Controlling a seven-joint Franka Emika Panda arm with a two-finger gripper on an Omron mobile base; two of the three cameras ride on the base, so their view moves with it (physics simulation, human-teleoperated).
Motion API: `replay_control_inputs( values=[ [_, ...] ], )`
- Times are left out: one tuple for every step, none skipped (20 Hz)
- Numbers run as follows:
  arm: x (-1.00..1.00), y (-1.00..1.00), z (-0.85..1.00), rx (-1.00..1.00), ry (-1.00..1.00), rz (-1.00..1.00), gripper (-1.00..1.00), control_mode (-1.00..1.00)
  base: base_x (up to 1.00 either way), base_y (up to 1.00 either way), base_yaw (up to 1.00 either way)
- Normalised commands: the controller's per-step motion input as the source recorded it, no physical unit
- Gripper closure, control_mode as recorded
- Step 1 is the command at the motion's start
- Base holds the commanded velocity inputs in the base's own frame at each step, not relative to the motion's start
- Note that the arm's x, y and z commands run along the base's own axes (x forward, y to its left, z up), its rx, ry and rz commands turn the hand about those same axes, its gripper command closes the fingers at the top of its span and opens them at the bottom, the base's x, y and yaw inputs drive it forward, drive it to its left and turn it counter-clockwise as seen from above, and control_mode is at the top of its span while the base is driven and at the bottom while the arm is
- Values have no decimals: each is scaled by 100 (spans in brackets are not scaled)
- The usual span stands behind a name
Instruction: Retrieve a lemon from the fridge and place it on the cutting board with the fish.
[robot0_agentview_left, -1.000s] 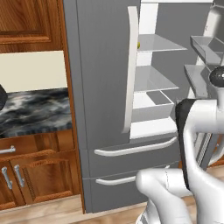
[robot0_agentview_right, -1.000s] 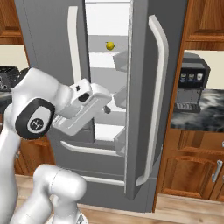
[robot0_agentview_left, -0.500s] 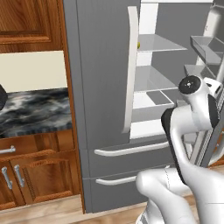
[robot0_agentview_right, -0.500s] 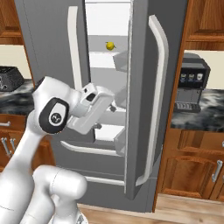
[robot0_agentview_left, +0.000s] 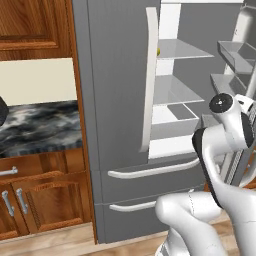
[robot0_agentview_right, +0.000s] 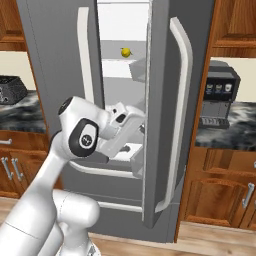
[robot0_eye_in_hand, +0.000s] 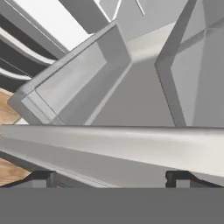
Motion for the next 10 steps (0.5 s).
replay_control_inputs(
  values=[
    [5,-36,-20,0,0,0,-100,-100,0,0,0],
    [5,-38,-17,0,0,0,-100,-100,0,0,0],
    [4,-36,-12,0,0,0,-100,-100,0,0,0],
    [2,-39,-6,0,0,0,-100,-100,0,0,0],
    [3,-43,-3,0,2,0,-100,-100,0,0,0],
    [2,-49,0,0,3,0,-100,-100,0,0,0],
    [5,-56,0,0,3,0,-100,-100,0,0,0],
    [1,-66,0,0,2,0,-100,-100,0,0,0],
    [0,-79,0,3,0,0,-100,-100,0,0,0],
    [0,-94,0,6,0,0,-100,-100,0,0,0]
  ],
)
